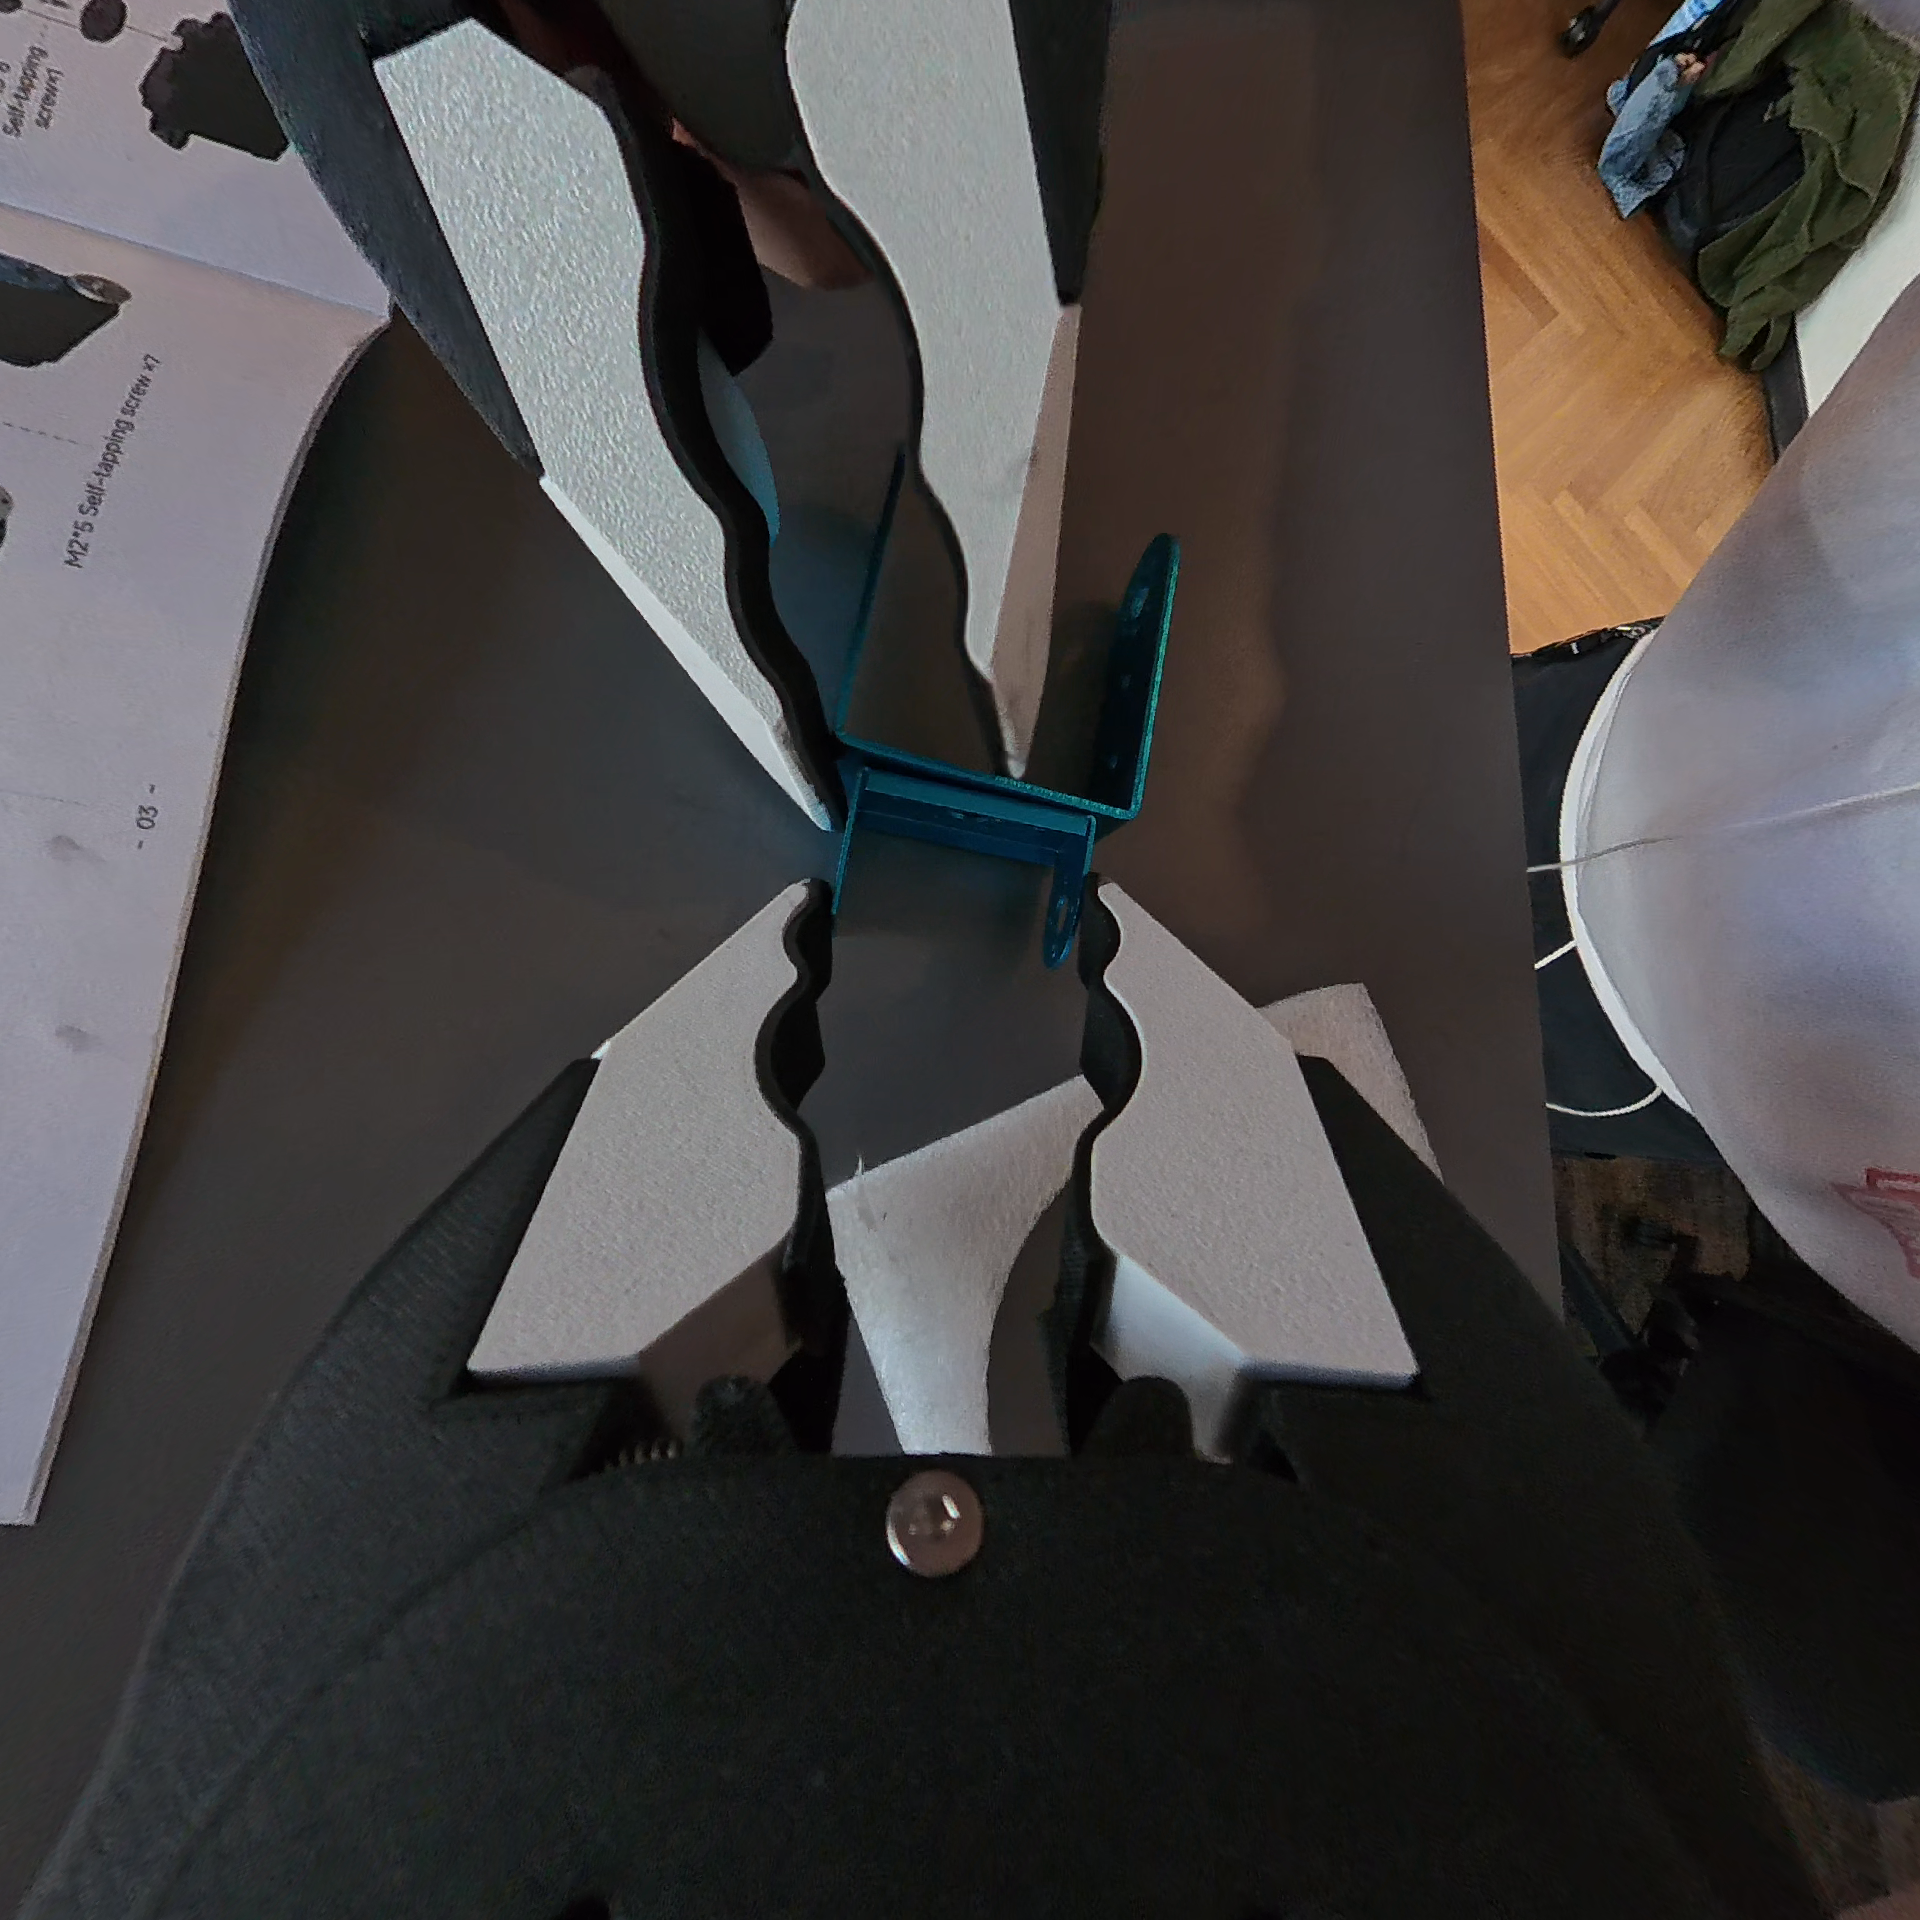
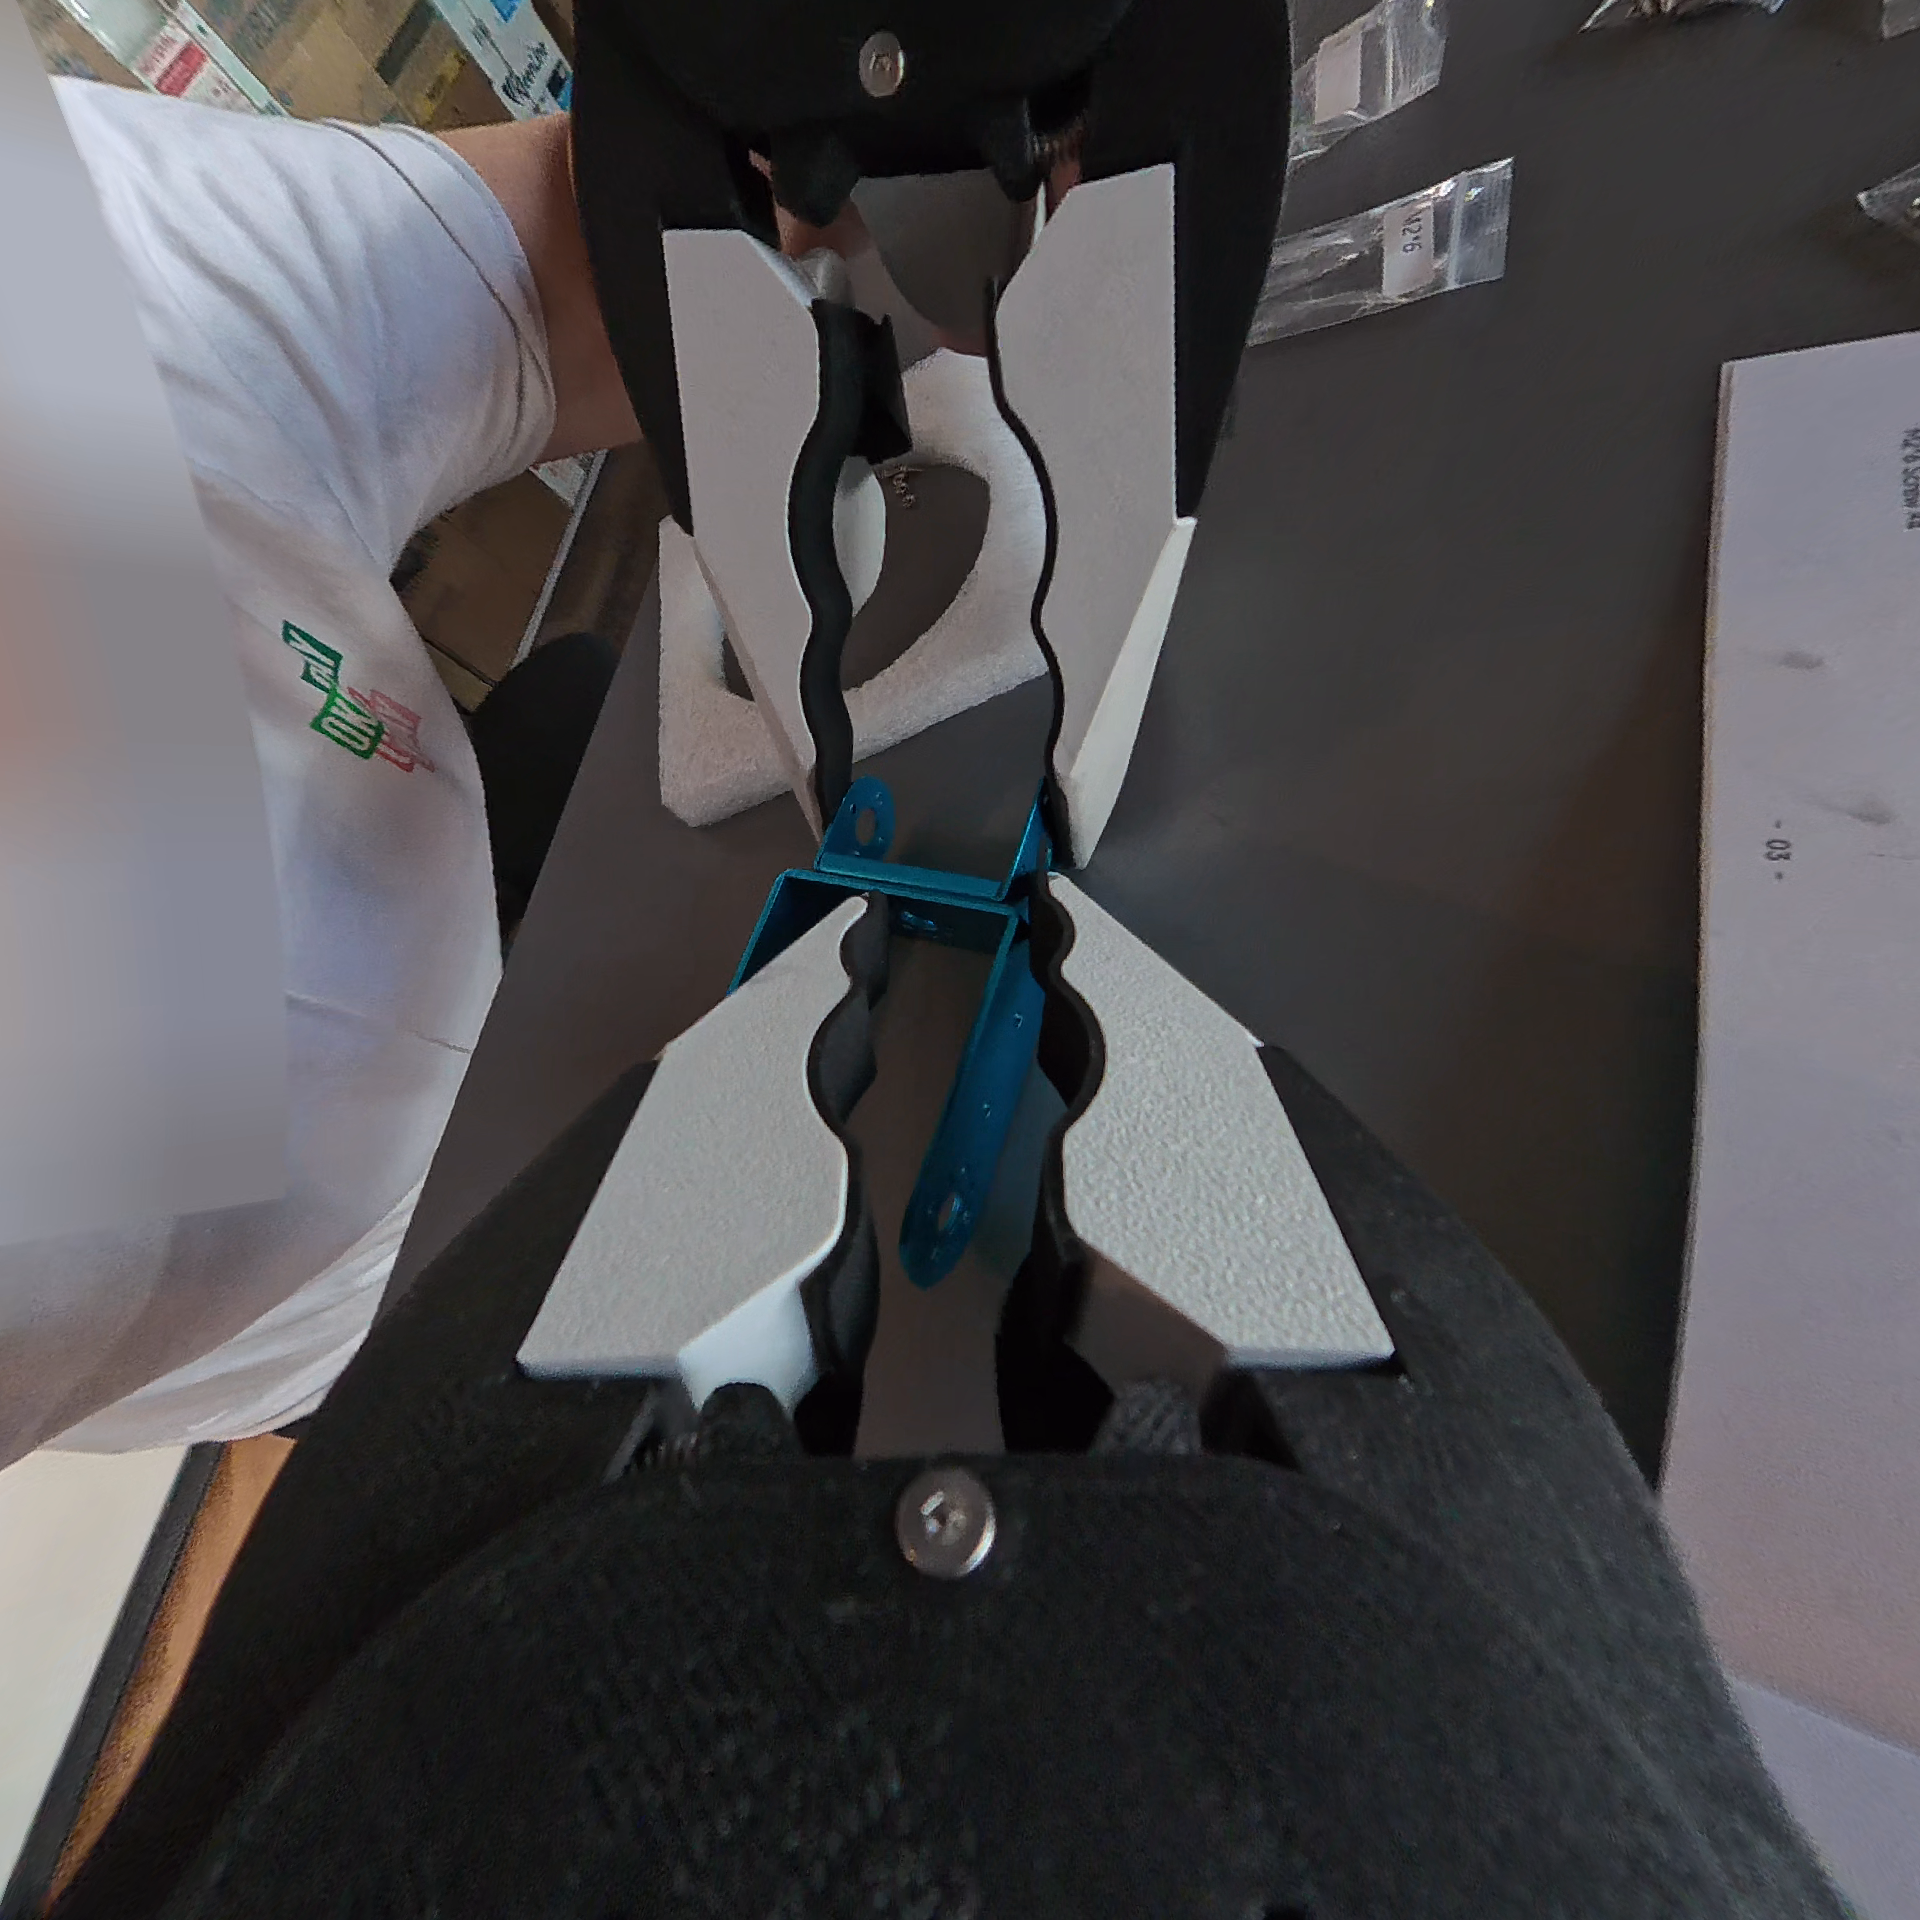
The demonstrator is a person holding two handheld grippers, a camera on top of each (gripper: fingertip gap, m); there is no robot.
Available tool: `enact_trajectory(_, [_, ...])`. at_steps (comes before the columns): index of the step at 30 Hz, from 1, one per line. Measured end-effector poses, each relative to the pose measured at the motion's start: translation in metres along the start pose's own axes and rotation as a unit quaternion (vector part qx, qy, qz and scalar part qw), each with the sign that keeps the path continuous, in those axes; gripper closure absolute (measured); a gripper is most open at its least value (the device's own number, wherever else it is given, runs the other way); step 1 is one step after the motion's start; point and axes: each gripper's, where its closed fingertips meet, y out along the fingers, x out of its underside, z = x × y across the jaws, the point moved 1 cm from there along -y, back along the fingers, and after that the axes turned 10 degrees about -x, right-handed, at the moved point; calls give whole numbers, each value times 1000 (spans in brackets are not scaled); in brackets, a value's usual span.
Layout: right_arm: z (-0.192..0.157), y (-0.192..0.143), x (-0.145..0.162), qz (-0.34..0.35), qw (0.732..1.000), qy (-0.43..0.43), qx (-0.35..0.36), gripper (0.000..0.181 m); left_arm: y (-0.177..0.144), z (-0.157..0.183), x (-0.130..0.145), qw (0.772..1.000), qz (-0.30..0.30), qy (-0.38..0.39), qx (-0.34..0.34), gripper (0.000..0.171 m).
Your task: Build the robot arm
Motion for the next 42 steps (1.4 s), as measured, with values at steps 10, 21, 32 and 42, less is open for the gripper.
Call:
enact_trajectory(10, [-7,-1,6,-33,999,-37,20,148,4,4,-6,1000,7,-8,8,124])
enact_trajectory(21, [-2,-18,5,-28,996,-30,76,142,-1,-6,0,1000,5,11,-16,112])
enact_trajectory(32, [0,-26,18,-90,981,0,170,144,2,-3,2,995,2,92,-46,115])
enact_trajectory(42, [-5,-23,18,-99,979,13,180,147,5,3,-1,996,15,82,-25,127])
